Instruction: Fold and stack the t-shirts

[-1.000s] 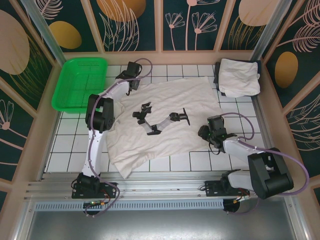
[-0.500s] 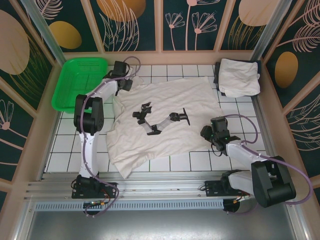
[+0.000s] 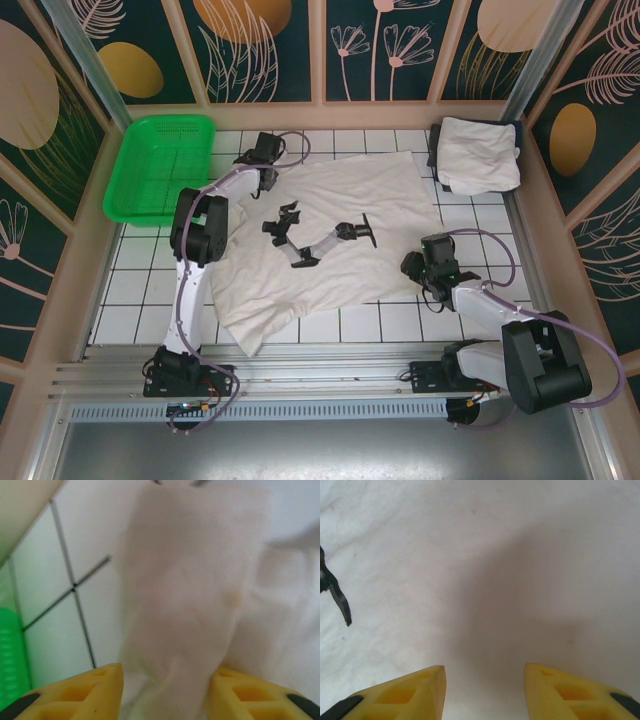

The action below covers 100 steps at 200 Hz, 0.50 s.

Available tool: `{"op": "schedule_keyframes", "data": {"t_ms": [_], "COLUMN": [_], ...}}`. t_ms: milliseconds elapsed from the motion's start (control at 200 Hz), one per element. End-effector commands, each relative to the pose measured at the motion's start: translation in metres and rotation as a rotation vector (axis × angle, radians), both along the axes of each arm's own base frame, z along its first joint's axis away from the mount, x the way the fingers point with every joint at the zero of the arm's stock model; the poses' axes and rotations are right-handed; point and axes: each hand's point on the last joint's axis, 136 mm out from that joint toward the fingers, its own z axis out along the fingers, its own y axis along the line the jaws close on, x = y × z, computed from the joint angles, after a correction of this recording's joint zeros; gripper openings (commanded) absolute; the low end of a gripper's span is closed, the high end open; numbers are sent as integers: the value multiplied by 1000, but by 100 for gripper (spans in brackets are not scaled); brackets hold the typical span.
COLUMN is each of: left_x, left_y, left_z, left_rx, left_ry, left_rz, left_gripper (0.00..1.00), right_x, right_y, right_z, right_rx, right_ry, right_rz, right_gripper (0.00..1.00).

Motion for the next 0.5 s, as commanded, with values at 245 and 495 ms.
{"op": "schedule_keyframes", "data": {"t_ms": [245, 495], "left_x": [22, 37], "left_y": [26, 55], "left_z": [36, 84], "left_rx": [27, -375], "left_ry": [-120, -217], "left_rz": [123, 260], "left_gripper": [10, 2], "right_x": [-11, -27], "right_y": [-7, -10], "right_z": [-10, -13], "right_rx": [-9, 10], "right_ry": [50, 61], "right_rz": [-29, -71], "right_gripper": [45, 41]}}
